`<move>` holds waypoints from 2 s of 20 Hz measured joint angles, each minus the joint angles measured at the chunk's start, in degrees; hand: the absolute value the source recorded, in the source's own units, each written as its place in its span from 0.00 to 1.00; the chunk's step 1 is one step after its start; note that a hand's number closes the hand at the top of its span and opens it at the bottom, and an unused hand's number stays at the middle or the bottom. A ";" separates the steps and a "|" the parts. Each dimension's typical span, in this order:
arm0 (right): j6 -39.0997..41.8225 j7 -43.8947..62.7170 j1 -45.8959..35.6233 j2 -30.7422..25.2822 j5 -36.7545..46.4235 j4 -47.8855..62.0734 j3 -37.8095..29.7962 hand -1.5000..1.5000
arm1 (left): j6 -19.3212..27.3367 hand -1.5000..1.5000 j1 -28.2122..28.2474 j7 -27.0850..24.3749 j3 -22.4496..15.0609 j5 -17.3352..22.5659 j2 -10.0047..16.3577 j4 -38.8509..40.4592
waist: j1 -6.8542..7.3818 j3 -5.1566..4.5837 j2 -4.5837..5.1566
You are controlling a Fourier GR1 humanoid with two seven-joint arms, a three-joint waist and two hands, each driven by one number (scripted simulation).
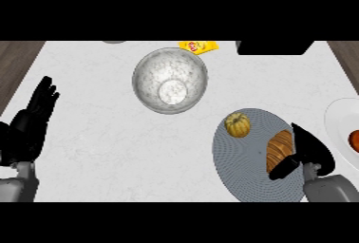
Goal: Pick the croissant from the placemat and place it in the bowl
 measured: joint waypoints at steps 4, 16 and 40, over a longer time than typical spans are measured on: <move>0.21 -0.44 -0.92 1.71 2.43 1.53 -1.49 0.00 | -1.25 0.50 -1.08 -1.47 1.78 -1.06 -0.97 2.58 | -0.08 0.02 0.02; 1.62 -8.49 -4.45 4.04 3.44 10.81 -7.32 1.00 | -3.25 0.50 -0.43 0.16 3.21 -3.55 -3.62 -0.10 | -0.01 -0.17 -0.11; -8.21 3.72 -38.54 19.80 15.80 22.62 14.73 1.00 | -6.28 0.50 -8.53 0.69 -2.37 -6.38 -7.75 2.51 | 10.84 -0.35 1.25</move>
